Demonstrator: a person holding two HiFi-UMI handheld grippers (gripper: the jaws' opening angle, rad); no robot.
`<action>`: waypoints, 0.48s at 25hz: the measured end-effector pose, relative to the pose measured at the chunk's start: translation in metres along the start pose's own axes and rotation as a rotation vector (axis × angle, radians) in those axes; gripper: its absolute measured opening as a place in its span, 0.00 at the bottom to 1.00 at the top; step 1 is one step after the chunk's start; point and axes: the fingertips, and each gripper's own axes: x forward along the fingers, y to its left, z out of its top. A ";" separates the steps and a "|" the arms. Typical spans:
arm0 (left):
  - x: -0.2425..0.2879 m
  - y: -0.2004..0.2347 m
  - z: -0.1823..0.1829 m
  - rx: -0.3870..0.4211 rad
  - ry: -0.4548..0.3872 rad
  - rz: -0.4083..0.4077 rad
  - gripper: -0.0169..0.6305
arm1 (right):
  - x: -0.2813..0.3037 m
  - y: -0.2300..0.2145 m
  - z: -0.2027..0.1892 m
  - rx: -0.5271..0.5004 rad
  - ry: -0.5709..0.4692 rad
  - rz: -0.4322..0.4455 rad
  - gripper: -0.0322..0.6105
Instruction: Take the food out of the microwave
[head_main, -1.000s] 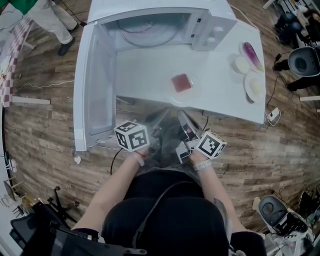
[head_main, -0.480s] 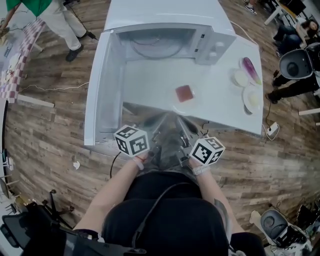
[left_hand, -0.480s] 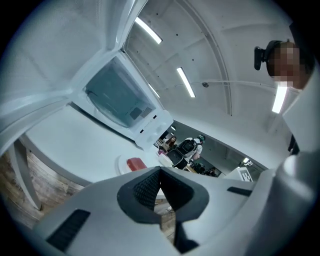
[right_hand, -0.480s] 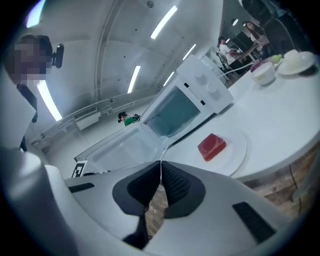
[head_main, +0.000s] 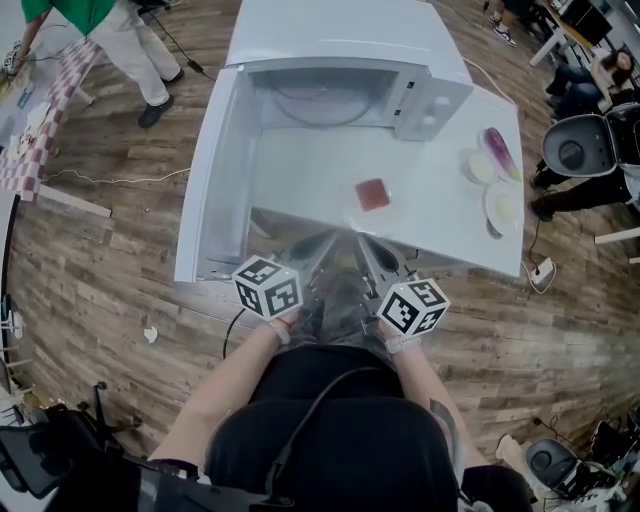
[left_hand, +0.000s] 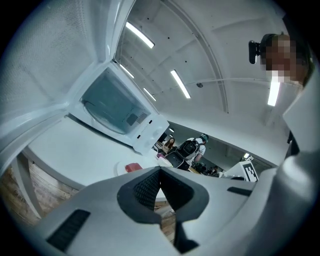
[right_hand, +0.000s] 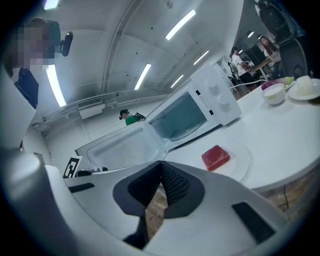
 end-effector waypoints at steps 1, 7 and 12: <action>0.000 -0.001 0.001 0.010 -0.004 0.000 0.04 | -0.001 0.001 0.000 -0.012 0.001 -0.001 0.08; -0.002 -0.005 0.006 0.067 -0.028 0.005 0.04 | -0.005 0.007 0.004 -0.086 0.007 -0.001 0.08; -0.004 -0.008 0.005 0.102 -0.036 0.014 0.04 | -0.008 0.011 0.002 -0.100 0.007 0.004 0.08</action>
